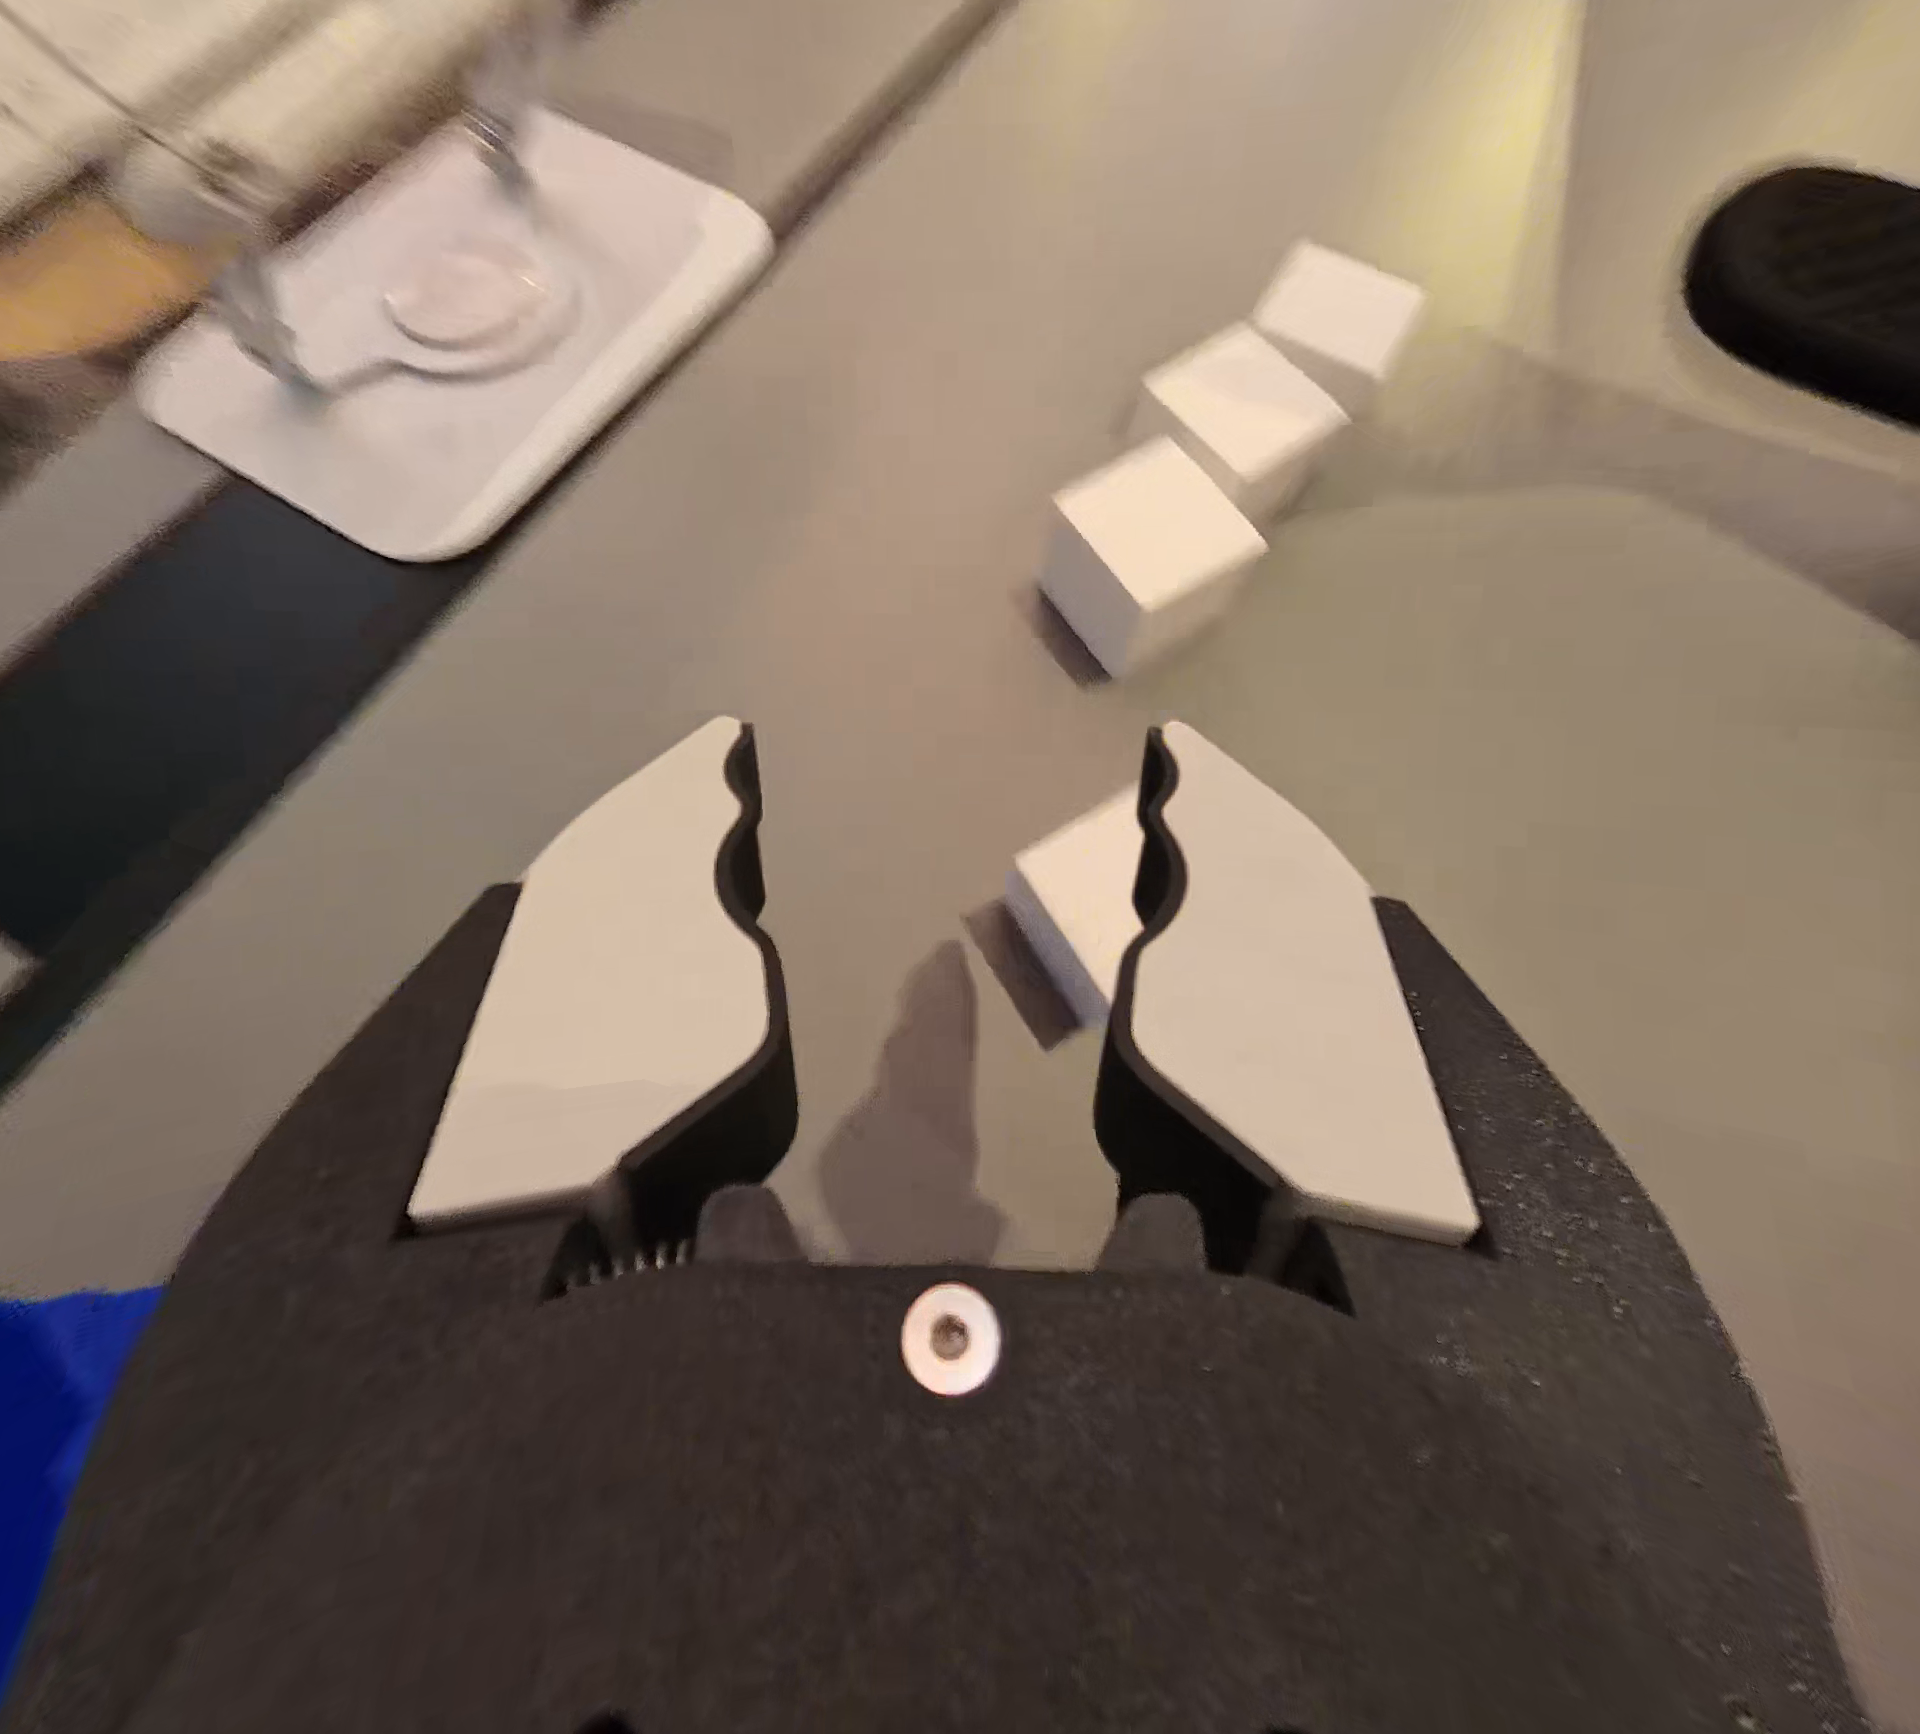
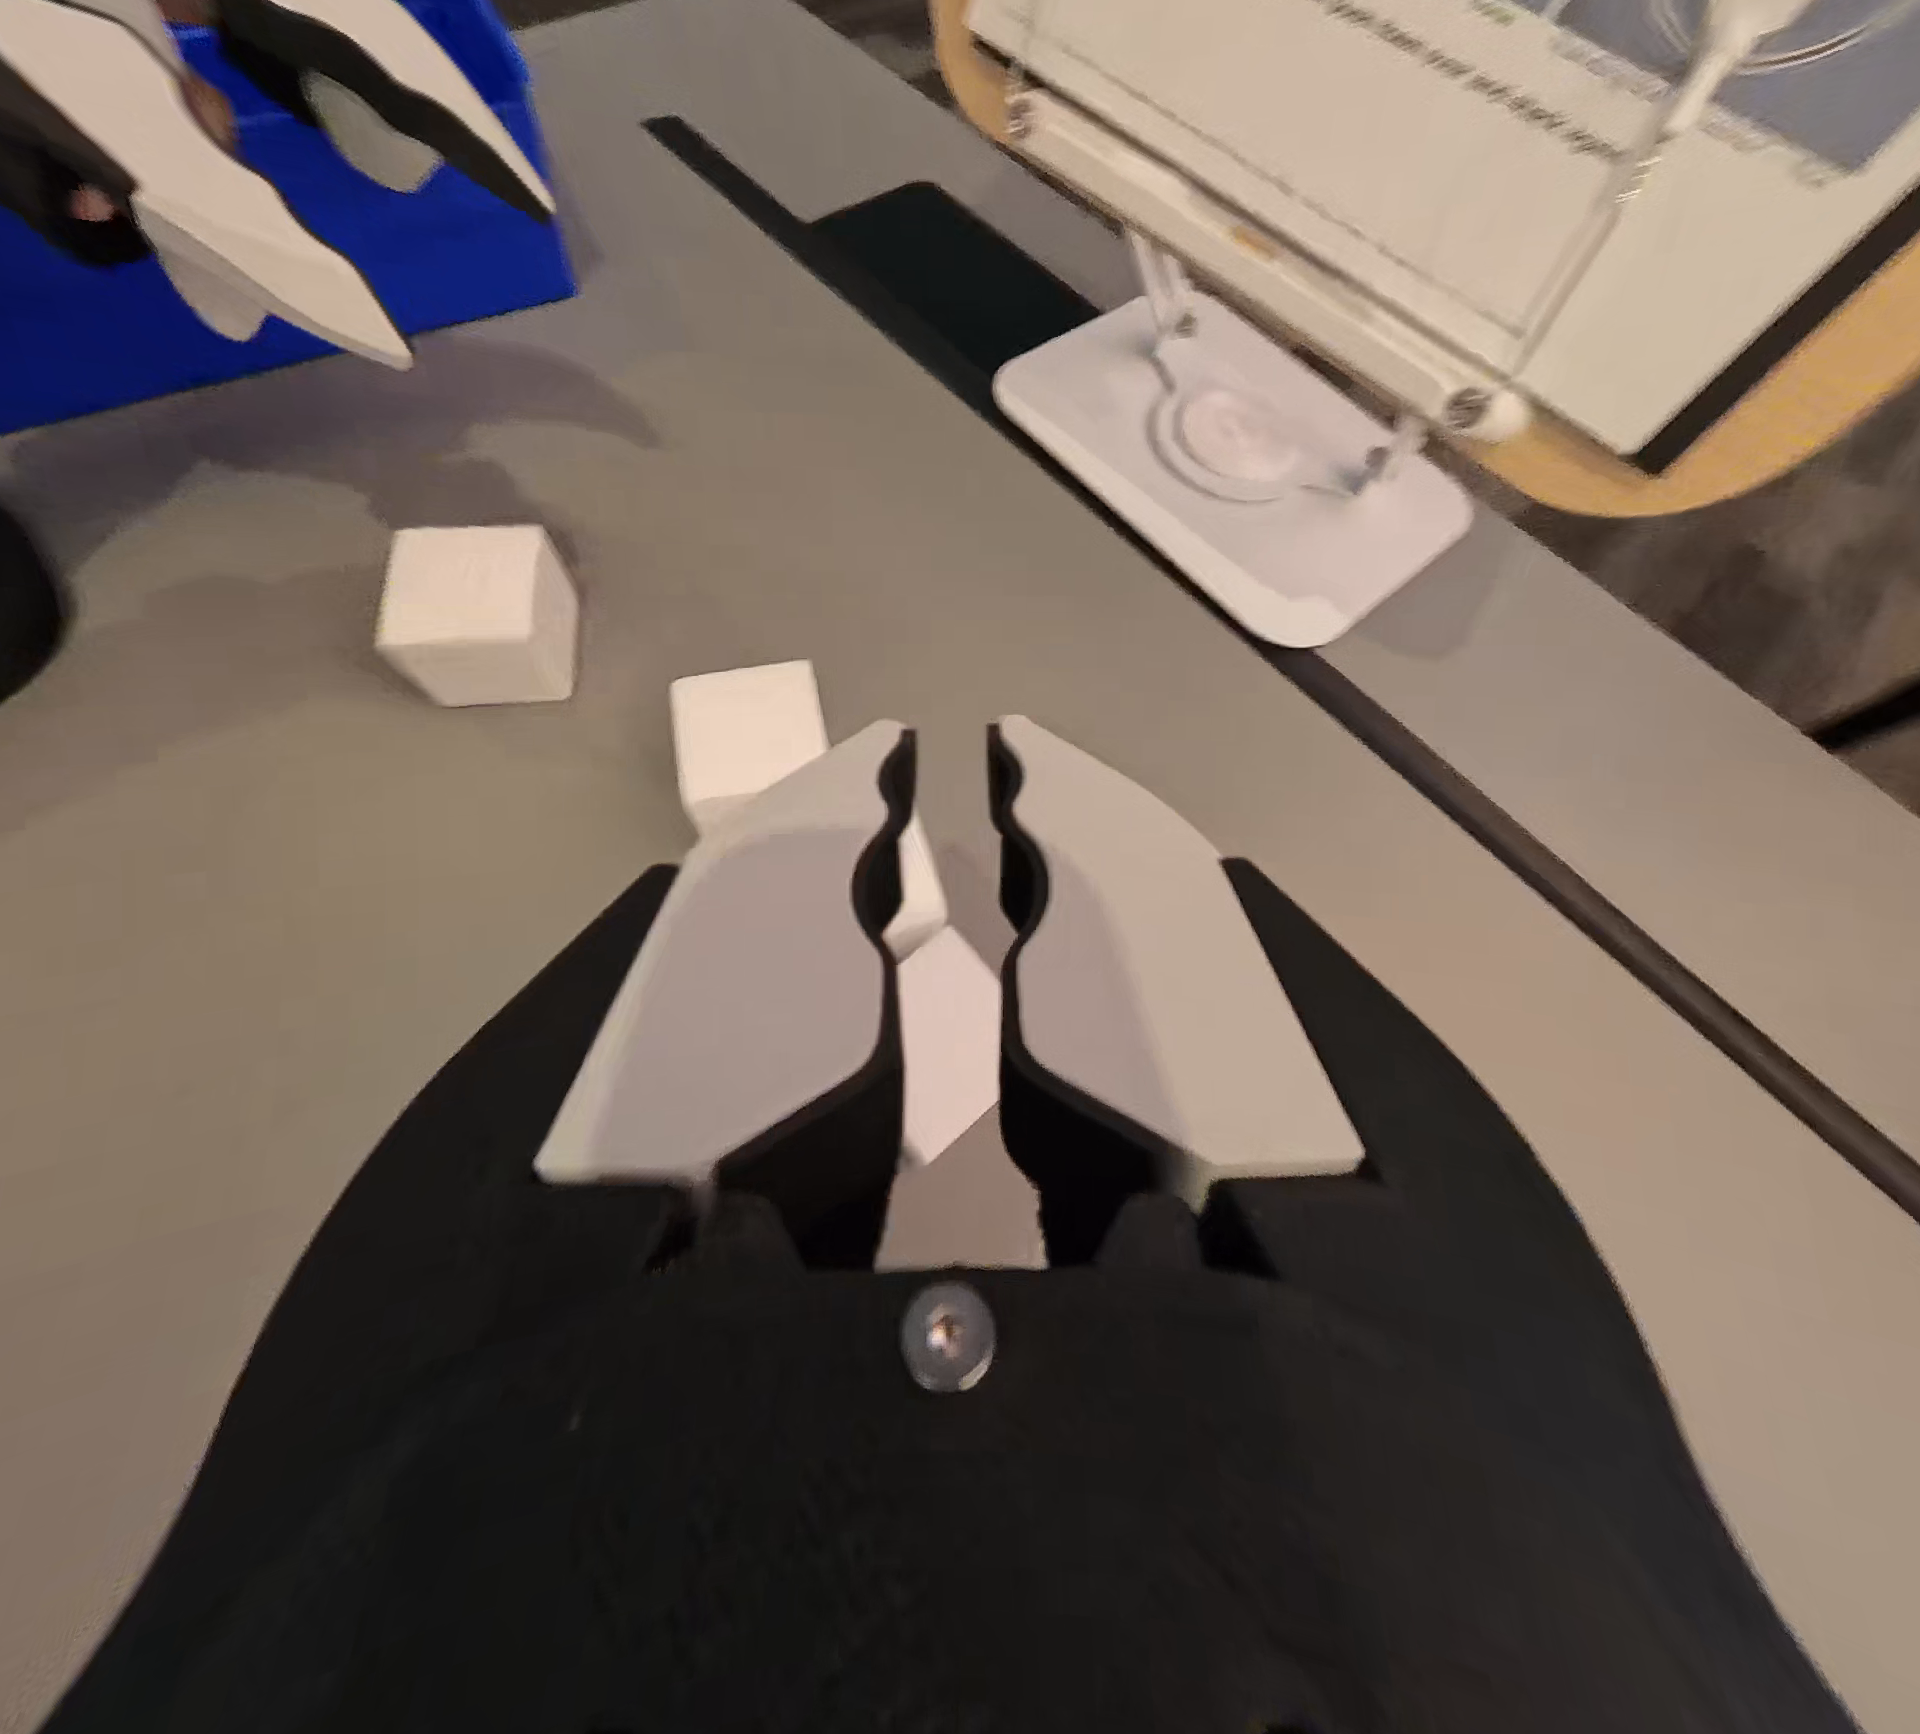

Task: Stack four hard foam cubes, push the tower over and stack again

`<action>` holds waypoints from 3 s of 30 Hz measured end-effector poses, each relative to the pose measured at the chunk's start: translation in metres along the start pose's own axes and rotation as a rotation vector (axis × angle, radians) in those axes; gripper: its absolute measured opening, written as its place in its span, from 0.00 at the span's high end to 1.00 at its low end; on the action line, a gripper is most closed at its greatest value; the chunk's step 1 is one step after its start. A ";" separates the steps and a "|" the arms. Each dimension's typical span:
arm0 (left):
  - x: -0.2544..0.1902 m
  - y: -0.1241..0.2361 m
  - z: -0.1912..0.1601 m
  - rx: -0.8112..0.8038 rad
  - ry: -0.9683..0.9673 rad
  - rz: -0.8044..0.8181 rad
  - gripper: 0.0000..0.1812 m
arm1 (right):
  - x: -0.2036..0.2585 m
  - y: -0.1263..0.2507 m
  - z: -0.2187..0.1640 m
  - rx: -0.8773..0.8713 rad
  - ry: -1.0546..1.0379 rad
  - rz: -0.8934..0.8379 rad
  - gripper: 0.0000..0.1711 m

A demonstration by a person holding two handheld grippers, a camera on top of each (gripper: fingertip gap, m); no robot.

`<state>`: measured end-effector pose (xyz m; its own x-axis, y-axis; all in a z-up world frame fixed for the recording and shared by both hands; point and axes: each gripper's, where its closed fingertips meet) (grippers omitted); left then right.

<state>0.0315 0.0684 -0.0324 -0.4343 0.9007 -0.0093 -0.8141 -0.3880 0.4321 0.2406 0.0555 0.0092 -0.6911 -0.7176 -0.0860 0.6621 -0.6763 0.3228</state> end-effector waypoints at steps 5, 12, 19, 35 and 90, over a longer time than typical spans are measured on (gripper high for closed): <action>-0.029 0.001 -0.059 0.315 -0.030 -0.101 0.58 | -0.002 0.017 -0.052 0.180 0.094 0.099 0.60; -0.043 -0.001 -0.065 0.430 -0.287 -0.057 0.50 | -0.004 0.017 -0.102 0.209 0.127 0.253 0.59; -0.045 -0.021 -0.059 0.171 -0.321 -0.213 0.56 | -0.009 0.015 -0.121 0.145 0.004 0.305 0.53; -0.051 -0.039 -0.096 0.301 -0.303 -0.321 0.63 | -0.004 -0.005 -0.151 0.226 0.047 0.333 0.65; -0.047 -0.015 0.006 -0.003 -0.345 -0.178 0.63 | 0.064 -0.069 -0.049 0.291 -0.127 0.090 0.54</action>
<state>0.0664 0.0335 -0.0330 -0.1311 0.9666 0.2200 -0.8662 -0.2196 0.4489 0.1646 0.0484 -0.0647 -0.6761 -0.7337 0.0676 0.6245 -0.5219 0.5810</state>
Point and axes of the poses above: each gripper's, where its closed fingertips meet, y back along the fingers, z out of its top, x = y × z across the jaws, and after that the axes turned 11 degrees about -x, right-handed
